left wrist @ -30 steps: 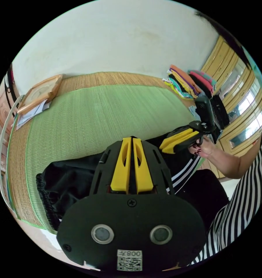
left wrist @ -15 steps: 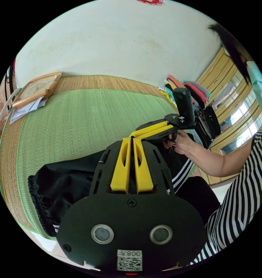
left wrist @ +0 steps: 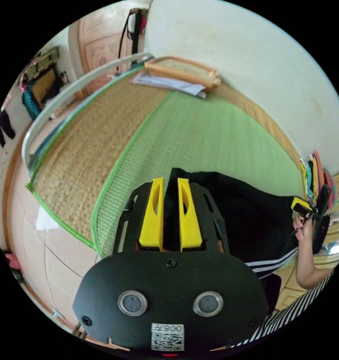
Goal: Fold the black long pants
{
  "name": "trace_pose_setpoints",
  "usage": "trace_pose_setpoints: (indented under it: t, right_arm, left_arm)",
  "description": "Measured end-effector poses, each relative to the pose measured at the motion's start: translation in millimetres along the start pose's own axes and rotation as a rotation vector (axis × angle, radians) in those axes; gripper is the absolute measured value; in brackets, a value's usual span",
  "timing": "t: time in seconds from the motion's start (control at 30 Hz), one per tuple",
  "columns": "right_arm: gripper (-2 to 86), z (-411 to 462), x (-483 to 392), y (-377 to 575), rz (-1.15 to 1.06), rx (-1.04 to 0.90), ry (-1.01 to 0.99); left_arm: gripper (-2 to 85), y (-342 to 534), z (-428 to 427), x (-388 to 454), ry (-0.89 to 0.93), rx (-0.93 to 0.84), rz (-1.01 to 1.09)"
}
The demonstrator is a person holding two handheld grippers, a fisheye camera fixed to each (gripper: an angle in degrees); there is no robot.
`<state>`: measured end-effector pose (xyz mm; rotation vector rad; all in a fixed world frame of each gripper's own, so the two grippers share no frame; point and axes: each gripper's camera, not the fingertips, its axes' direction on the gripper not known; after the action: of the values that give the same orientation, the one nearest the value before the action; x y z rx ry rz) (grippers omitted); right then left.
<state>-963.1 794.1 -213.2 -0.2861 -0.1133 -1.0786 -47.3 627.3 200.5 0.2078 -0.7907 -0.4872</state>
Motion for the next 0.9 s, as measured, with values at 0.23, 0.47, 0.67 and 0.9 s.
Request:
trace_pose_setpoints:
  t: [0.23, 0.47, 0.67, 0.9]
  right_arm:
    - [0.3, -5.7, 26.1, 13.5, 0.102, 0.038, 0.03]
    - [0.4, 6.7, 59.0, 23.2, 0.207, 0.03, 0.101]
    - [0.6, 0.8, 90.1, 45.4, 0.287, 0.03, 0.118]
    - [0.3, -35.4, 90.1, 103.2, 0.307, 0.138, 0.117]
  left_arm:
    - [0.4, -8.4, -13.1, 9.0, 0.002, 0.067, 0.0]
    - [0.0, -22.0, -15.5, 19.8, -0.02, 0.09, -0.002]
    - [0.1, -30.5, -21.7, 35.0, -0.059, 0.13, -0.032]
    - [0.1, -47.7, -16.8, 110.8, 0.178, 0.127, 0.22]
